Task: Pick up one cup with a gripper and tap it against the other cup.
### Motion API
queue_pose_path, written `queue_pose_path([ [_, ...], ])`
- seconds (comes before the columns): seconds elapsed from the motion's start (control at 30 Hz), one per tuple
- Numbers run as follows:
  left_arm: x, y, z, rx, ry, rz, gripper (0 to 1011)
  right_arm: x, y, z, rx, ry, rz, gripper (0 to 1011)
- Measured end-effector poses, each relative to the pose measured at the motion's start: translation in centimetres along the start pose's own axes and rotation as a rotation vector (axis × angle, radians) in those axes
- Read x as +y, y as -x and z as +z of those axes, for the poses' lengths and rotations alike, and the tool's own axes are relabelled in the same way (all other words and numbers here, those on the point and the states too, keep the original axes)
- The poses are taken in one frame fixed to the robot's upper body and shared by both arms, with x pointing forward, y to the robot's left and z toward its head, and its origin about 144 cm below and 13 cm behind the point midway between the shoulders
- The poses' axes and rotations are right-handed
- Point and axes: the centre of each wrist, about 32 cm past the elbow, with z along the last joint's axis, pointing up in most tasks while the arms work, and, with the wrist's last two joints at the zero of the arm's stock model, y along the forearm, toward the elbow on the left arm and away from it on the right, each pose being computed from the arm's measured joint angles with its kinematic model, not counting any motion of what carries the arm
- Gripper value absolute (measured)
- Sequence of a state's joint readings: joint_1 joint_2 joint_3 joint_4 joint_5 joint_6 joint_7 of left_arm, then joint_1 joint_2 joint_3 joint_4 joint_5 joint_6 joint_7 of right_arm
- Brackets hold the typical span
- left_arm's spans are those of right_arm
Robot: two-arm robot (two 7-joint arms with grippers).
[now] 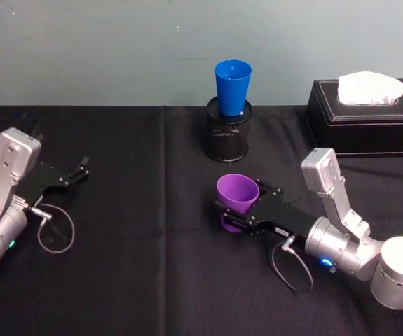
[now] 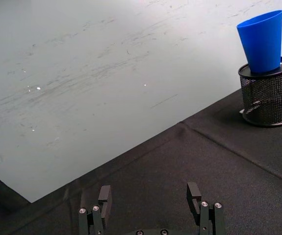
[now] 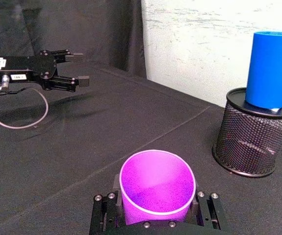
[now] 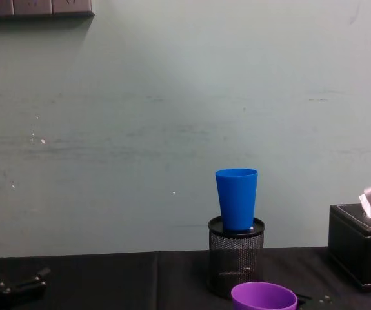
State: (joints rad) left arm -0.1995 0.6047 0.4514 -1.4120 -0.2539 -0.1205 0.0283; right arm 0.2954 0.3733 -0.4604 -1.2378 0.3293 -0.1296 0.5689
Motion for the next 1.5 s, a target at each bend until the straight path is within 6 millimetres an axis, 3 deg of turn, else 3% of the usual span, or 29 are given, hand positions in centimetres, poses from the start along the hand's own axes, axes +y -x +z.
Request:
queue_pose_path([
  [0.2,0.0,0.0,0.0,0.0,0.0,0.0,1005,0.0,0.0,0.0,-0.001,0.0,0.0,752],
  [0.53,0.0,0.0,0.0,0.0,0.0,0.0,1005,0.0,0.0,0.0,-0.001,0.001,0.0,998],
  [1.0,0.0,0.0,0.0,0.0,0.0,0.0,1005,0.0,0.0,0.1,-0.005,0.0,-0.002,1002],
  [1.5,0.0,0.0,0.0,0.0,0.0,0.0,1005,-0.5,0.3,4.6,-0.086,-0.099,-0.059,1002],
])
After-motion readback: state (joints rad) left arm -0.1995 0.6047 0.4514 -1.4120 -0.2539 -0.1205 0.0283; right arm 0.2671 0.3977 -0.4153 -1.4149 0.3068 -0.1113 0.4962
